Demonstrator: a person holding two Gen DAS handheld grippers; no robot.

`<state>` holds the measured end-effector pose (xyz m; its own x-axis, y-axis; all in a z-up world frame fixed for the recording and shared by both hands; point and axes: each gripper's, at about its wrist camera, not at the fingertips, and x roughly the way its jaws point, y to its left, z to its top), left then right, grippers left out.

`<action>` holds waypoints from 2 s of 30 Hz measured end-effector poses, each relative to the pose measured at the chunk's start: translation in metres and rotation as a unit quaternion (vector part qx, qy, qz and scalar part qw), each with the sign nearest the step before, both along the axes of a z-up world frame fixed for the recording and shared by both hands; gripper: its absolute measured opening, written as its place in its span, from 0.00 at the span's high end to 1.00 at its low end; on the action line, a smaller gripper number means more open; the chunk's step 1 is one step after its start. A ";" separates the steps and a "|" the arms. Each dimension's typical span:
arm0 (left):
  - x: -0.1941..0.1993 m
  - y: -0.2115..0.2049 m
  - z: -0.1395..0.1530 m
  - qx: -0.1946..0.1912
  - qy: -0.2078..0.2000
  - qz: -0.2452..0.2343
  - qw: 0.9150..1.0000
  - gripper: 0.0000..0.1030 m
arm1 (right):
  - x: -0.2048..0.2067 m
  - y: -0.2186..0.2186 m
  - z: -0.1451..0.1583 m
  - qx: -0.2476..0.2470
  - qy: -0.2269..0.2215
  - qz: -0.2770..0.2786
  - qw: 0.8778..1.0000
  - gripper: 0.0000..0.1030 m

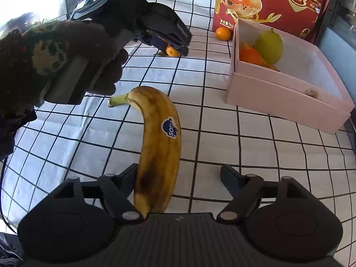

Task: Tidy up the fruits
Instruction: 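Carry the banana toward the pink box with the right tool while the left tool grasps a tangerine, then lower the banana into the pink box and open the right tool while the left tool carries the tangerine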

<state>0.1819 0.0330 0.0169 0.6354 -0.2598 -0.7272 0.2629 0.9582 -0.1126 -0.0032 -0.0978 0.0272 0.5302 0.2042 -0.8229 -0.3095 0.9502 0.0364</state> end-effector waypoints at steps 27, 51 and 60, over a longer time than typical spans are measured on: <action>-0.170 0.087 0.015 -0.086 0.101 0.049 0.990 0.68 | 0.019 0.005 -0.007 -0.002 0.005 0.027 1.000 0.08; -0.180 0.085 0.032 -0.095 0.083 0.029 0.992 0.68 | 0.025 0.009 0.026 0.048 -0.037 0.019 0.998 0.66; -0.120 0.041 0.129 -0.134 -0.063 -0.037 0.988 0.68 | 0.042 -0.075 0.160 0.054 -0.167 -0.061 0.983 0.66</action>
<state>0.0623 0.0741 0.1454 0.6884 -0.4820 -0.5420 0.3592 0.8757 -0.3225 0.0388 -0.1728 0.1870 0.7933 0.1978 -0.5758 -0.2044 0.9774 0.0542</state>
